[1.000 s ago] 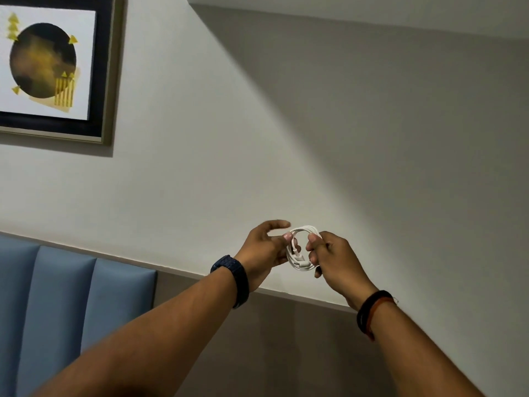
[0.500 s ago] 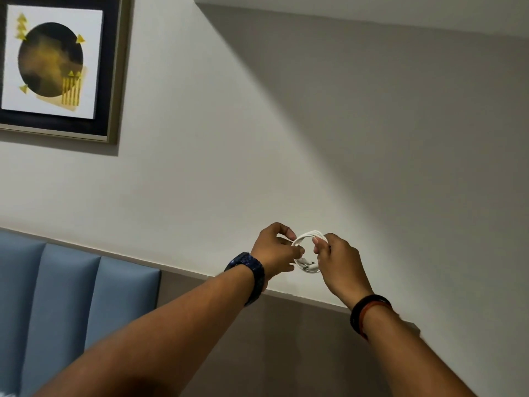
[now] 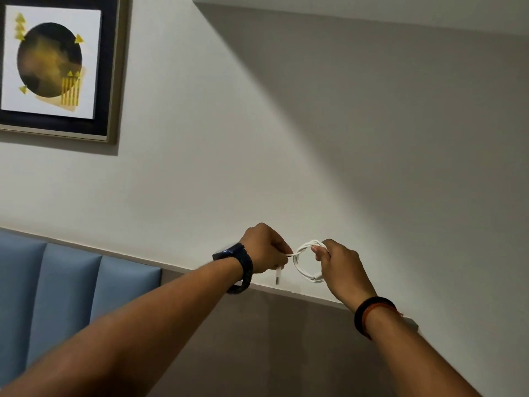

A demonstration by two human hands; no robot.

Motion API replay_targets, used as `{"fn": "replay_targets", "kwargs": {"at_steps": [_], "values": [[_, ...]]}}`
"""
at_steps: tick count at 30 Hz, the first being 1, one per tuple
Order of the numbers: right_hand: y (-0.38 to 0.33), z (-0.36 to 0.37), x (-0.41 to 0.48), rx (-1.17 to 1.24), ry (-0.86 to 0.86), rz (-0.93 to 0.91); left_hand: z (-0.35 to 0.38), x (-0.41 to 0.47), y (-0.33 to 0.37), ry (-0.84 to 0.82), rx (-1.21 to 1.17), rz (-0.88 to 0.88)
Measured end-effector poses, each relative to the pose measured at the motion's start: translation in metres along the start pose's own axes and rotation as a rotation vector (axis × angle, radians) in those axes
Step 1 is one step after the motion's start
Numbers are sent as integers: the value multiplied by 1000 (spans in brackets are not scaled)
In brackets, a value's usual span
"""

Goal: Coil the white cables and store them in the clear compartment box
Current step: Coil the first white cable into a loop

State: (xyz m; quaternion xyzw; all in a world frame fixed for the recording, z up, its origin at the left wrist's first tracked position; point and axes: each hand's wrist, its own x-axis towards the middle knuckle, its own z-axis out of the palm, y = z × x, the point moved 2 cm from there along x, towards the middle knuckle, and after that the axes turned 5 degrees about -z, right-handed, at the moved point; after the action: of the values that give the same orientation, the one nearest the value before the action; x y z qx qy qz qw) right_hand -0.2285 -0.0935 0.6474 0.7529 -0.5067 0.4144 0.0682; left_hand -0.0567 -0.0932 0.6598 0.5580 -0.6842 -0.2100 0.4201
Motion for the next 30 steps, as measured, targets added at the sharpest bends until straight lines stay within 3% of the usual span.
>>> {"fn": "replay_targets", "kwargs": {"at_steps": [3, 7, 12, 15, 17, 23, 30], "values": [[1, -2, -2, 49, -54, -34, -11, -2, 0, 81, 351, 214], [-1, -8, -5, 226, -142, -35, -26, -2, -1, 132, 499, 364], [-10, -15, -4, 639, -259, 32, -22, -1, -9, 232, 316, 390], [-13, -15, -4, 817, -288, 69, -11, -3, -13, 480, 365, 536], [-15, -14, -3, 858, -281, 102, -5, -2, -15, 576, 289, 497], [-22, -8, 1, 875, -222, 107, 12, 3, -14, 403, -281, 151], [-18, -1, 4, 915, -149, 146, 26, -4, -10, 44, -632, 51]]}}
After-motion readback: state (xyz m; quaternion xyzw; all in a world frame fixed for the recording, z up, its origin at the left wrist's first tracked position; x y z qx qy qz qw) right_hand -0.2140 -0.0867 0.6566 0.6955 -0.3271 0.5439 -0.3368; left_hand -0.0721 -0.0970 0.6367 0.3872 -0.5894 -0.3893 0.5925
